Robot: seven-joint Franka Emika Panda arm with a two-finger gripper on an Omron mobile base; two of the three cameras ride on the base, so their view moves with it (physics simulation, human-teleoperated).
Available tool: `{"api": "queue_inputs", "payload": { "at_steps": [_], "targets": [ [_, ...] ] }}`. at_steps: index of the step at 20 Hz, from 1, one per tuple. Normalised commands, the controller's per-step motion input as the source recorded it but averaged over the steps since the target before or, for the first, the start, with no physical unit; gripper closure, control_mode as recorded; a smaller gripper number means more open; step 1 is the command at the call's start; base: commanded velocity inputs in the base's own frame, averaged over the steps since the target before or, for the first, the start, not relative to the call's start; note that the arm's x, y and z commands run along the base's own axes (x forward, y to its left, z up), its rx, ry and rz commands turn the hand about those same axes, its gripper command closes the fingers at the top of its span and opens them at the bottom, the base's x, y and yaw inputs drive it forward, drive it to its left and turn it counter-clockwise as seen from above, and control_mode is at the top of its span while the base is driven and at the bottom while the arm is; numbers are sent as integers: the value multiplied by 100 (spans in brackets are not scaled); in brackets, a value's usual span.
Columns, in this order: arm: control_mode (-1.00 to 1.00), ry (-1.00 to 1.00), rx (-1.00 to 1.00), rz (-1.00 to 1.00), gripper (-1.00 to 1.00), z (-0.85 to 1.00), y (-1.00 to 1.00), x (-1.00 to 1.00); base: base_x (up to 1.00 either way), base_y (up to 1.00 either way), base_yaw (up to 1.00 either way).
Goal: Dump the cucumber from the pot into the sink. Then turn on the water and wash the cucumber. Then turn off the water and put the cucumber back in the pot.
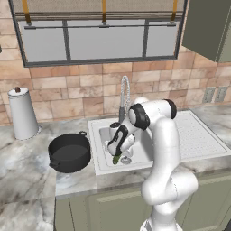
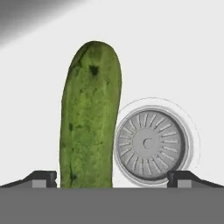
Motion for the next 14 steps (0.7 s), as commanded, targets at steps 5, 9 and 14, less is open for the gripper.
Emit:
{"api": "queue_inputs", "payload": {
  "at_steps": [5, 9, 14],
  "targets": [
    [-100, 0, 2, 3, -100, -28, 0, 27, 0, 0, 0],
    [-100, 0, 2, 3, -100, -32, 0, 22, 0, 0, 0],
    [-100, 0, 3, 1, 100, -30, 0, 3, 0, 0, 0]
  ]
}}
